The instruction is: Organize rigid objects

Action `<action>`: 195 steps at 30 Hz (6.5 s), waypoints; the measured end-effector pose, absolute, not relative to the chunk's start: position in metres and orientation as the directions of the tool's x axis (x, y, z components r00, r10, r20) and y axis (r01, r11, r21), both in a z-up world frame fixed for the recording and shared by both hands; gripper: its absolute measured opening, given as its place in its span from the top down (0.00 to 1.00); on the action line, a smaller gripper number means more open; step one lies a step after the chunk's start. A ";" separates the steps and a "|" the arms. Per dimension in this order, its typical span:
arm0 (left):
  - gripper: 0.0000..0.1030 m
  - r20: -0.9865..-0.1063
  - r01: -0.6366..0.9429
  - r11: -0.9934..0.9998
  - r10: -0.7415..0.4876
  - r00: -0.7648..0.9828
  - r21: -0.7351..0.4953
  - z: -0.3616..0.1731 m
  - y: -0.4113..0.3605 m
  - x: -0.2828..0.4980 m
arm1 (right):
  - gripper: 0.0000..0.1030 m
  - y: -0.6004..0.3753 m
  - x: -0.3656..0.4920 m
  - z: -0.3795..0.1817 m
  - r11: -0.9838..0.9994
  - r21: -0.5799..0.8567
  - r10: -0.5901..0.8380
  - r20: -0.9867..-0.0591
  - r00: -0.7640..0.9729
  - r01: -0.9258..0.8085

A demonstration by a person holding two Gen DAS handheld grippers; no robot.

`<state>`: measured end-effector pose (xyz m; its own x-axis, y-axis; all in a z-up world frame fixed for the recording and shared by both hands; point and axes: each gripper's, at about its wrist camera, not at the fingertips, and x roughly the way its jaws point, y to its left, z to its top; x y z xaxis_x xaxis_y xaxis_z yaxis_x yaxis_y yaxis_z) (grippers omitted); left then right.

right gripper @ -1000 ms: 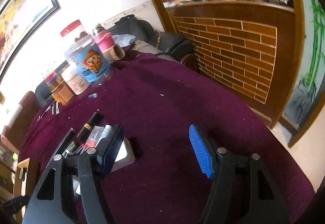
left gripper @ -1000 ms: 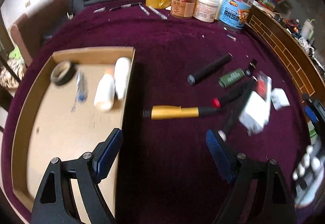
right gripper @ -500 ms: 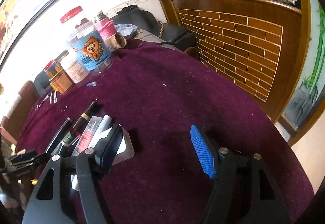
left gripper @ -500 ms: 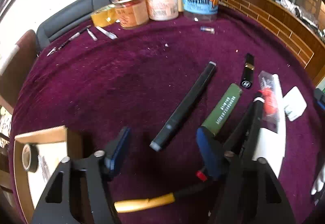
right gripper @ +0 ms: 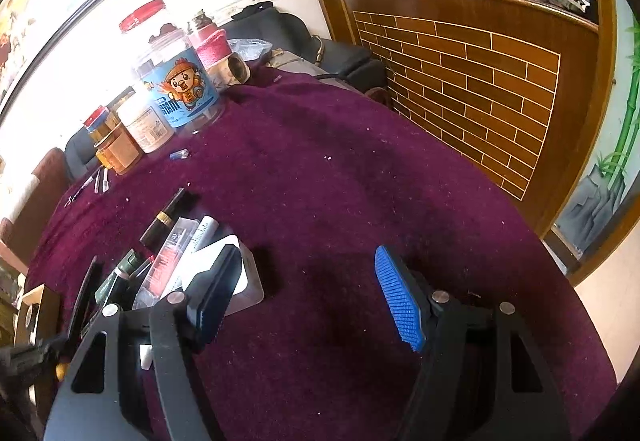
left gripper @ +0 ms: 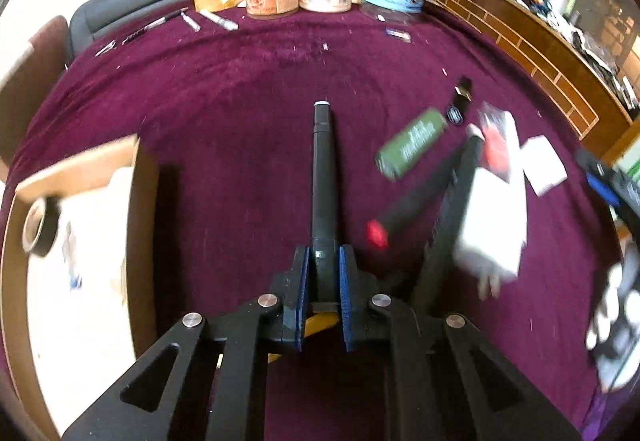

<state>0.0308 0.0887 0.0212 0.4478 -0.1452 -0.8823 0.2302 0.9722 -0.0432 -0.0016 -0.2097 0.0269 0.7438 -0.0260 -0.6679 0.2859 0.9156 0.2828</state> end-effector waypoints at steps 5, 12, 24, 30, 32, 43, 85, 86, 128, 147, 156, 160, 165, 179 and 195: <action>0.84 -0.896 0.206 0.977 -0.135 0.424 -0.050 0.020 0.084 0.035 | 0.33 -0.209 0.000 0.026 0.917 0.278 -0.027 -0.672 0.740 0.286; 0.89 -0.863 0.195 0.981 -0.091 0.496 0.008 0.015 0.066 0.053 | 0.33 -0.217 0.004 0.019 0.902 0.310 -0.003 -0.693 0.721 0.302; 0.89 -0.666 0.230 0.909 -0.412 0.622 -0.347 0.097 0.157 -0.072 | 0.33 -0.224 0.004 0.013 0.881 0.352 0.025 -0.700 0.714 0.315; 0.89 -0.577 0.154 0.894 -0.395 0.715 -0.422 0.109 0.227 -0.149 | 0.30 -0.224 0.003 0.014 0.885 0.356 0.042 -0.705 0.708 0.301; 0.89 -0.573 0.130 0.890 -0.387 0.722 -0.437 0.107 0.245 -0.161 | 0.31 -0.209 0.002 0.022 0.916 0.279 0.010 -0.735 0.678 0.289; 0.89 -0.544 0.079 0.864 -0.381 0.748 -0.497 0.085 0.289 -0.189 | 0.31 0.013 -0.046 0.069 0.886 0.052 0.350 -0.729 0.589 -0.461; 0.82 -0.499 0.030 0.899 -0.271 0.823 -0.438 0.013 0.296 -0.179 | 0.72 0.093 -0.011 0.006 0.824 -0.015 0.292 -0.846 0.446 -0.567; 0.80 -0.488 0.030 0.913 -0.245 0.838 -0.406 0.017 0.291 -0.181 | 0.75 0.093 -0.011 0.007 0.827 -0.014 0.288 -0.847 0.446 -0.562; 0.67 -0.746 0.413 0.897 -0.166 0.645 0.157 0.007 0.226 -0.225 | 0.89 0.139 -0.028 0.107 0.685 0.387 0.688 -0.622 0.373 -0.617; 0.89 -0.713 0.358 0.932 -0.285 0.641 -0.051 0.022 0.266 -0.236 | 0.63 0.057 -0.007 0.024 0.906 0.165 0.349 -0.815 0.464 -0.390; 0.49 -0.757 0.359 0.928 -0.303 0.579 -0.096 0.009 0.284 -0.214 | 0.63 0.057 -0.024 0.022 0.881 0.235 0.420 -0.787 0.452 -0.410; 0.47 -0.739 0.344 0.905 -0.408 0.536 -0.250 0.006 0.287 -0.198 | 0.63 0.051 -0.031 0.025 0.871 0.266 0.449 -0.771 0.451 -0.412; 0.47 -0.733 0.462 0.845 -0.492 0.470 -0.270 0.005 0.230 -0.204 | 0.63 0.036 -0.035 0.030 0.867 0.299 0.471 -0.755 0.456 -0.399; 0.50 -0.782 0.625 0.774 -0.329 0.530 0.098 0.015 0.095 -0.185 | 0.62 -0.035 -0.042 0.033 0.895 0.332 0.443 -0.742 0.503 -0.297; 0.89 -0.646 0.508 0.820 -0.541 0.538 -0.263 0.066 0.163 -0.183 | 0.62 0.061 -0.007 0.025 0.861 0.195 0.416 -0.801 0.431 -0.469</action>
